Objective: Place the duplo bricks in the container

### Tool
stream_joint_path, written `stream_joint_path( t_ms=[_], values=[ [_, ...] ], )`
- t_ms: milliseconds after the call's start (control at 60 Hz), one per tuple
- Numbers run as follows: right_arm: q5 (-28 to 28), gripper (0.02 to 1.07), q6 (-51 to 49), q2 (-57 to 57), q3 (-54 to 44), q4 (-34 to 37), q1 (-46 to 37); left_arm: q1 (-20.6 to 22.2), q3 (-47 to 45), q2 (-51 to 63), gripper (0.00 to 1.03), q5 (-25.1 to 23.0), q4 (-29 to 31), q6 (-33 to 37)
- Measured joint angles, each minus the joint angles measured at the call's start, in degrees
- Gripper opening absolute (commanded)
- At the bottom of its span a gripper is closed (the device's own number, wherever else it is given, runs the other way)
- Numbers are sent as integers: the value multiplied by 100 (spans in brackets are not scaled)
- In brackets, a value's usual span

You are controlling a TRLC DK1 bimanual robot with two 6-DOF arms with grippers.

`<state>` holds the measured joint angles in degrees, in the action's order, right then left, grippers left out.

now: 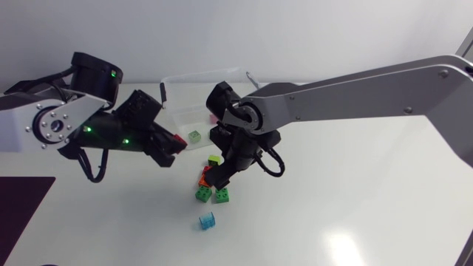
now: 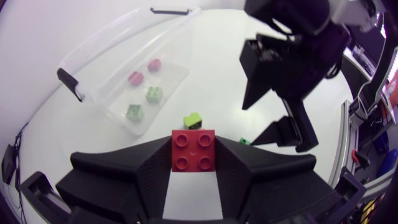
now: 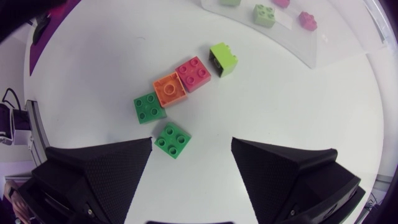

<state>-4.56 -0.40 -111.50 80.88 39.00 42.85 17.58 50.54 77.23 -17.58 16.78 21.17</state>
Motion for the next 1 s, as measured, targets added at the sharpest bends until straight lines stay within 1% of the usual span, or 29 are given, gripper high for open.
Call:
stream_joint_path(
  t_ms=[250,450,717,800,850,1000],
  values=[
    [-20,95,2,-420,269,315,109,-326,732,179,18,-15,-820,-625],
    [-20,95,4,-555,496,459,142,-376,1156,772,18,-17,-1523,-946],
    [-39,94,26,-800,693,691,142,-527,1351,1631,18,9,-1932,-1117],
    [-42,94,31,-872,798,756,164,-535,1432,1768,18,17,-2037,-1141],
    [-57,91,44,-918,866,776,175,-542,1488,1843,18,37,-2098,-1178],
    [-144,91,55,-1049,988,903,208,-590,1707,2081,18,125,-2194,-1220]
  ],
)
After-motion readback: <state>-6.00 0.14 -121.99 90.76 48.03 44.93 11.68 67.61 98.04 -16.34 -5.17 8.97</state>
